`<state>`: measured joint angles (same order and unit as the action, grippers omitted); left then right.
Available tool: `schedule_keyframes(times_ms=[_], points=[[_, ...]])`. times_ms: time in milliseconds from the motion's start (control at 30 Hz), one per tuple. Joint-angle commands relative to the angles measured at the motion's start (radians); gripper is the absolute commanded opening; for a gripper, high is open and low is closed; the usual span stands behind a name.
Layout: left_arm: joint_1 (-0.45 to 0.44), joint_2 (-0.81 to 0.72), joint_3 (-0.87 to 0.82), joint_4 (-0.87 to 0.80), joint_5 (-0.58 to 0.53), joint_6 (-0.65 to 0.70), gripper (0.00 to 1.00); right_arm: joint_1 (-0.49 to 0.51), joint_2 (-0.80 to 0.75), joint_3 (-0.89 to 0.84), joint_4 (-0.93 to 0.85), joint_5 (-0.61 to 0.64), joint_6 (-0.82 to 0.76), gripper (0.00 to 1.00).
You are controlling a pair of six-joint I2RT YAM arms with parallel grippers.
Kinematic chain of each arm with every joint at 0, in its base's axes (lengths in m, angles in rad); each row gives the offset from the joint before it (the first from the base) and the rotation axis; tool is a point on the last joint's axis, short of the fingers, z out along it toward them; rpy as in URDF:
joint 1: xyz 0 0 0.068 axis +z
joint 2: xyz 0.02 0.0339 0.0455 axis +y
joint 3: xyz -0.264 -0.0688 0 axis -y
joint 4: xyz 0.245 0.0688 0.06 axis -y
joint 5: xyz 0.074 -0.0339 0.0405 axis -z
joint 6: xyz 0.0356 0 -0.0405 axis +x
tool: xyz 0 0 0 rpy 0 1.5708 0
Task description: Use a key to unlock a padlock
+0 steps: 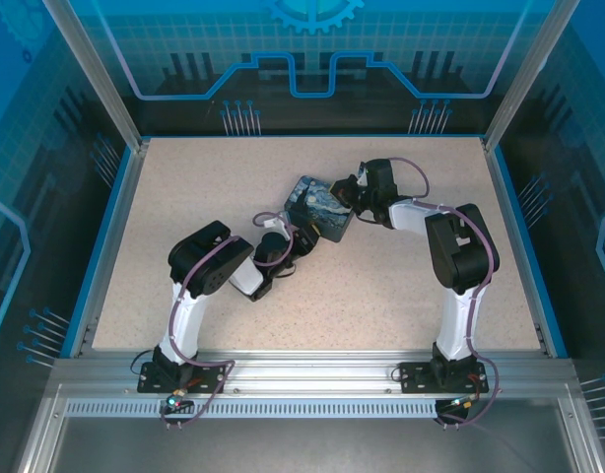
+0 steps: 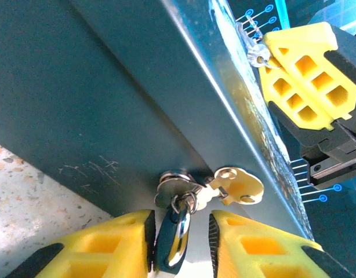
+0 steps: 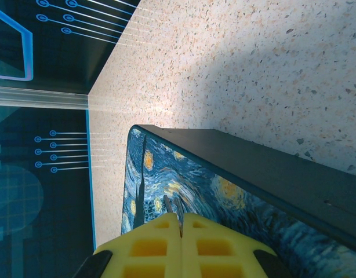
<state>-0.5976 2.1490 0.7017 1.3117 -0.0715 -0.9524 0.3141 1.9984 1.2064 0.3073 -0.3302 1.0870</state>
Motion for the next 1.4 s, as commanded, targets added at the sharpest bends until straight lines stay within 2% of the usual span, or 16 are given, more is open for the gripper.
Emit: schedule_keyframes(times_ms=[0,133,333,433,700,833,1100,1333,1367], points=[[-0.005,0.04,0.007,-0.086,0.014,0.011,0.36,0.019,0.064,-0.028,-0.148,-0.009,-0.006,0.0],[-0.018,0.033,0.01,-0.139,-0.001,0.023,0.37,0.02,0.066,-0.025,-0.147,-0.01,-0.004,0.0],[-0.029,0.017,0.018,-0.241,-0.033,0.033,0.3,0.02,0.067,-0.025,-0.147,-0.01,-0.003,0.0],[-0.035,0.008,0.033,-0.299,-0.034,0.046,0.29,0.02,0.068,-0.025,-0.145,-0.012,-0.001,0.0],[-0.036,0.019,0.053,-0.332,-0.034,0.047,0.29,0.019,0.068,-0.027,-0.142,-0.011,0.0,0.0],[-0.036,0.023,0.068,-0.356,-0.034,0.047,0.24,0.019,0.069,-0.028,-0.141,-0.011,0.001,0.0],[-0.036,0.017,0.084,-0.431,-0.061,0.052,0.21,0.019,0.069,-0.03,-0.14,-0.012,0.002,0.0],[-0.035,0.009,0.083,-0.459,-0.071,0.058,0.13,0.019,0.073,-0.03,-0.135,-0.013,0.008,0.0],[-0.036,0.008,0.084,-0.463,-0.068,0.06,0.09,0.019,0.072,-0.03,-0.135,-0.015,0.008,0.0]])
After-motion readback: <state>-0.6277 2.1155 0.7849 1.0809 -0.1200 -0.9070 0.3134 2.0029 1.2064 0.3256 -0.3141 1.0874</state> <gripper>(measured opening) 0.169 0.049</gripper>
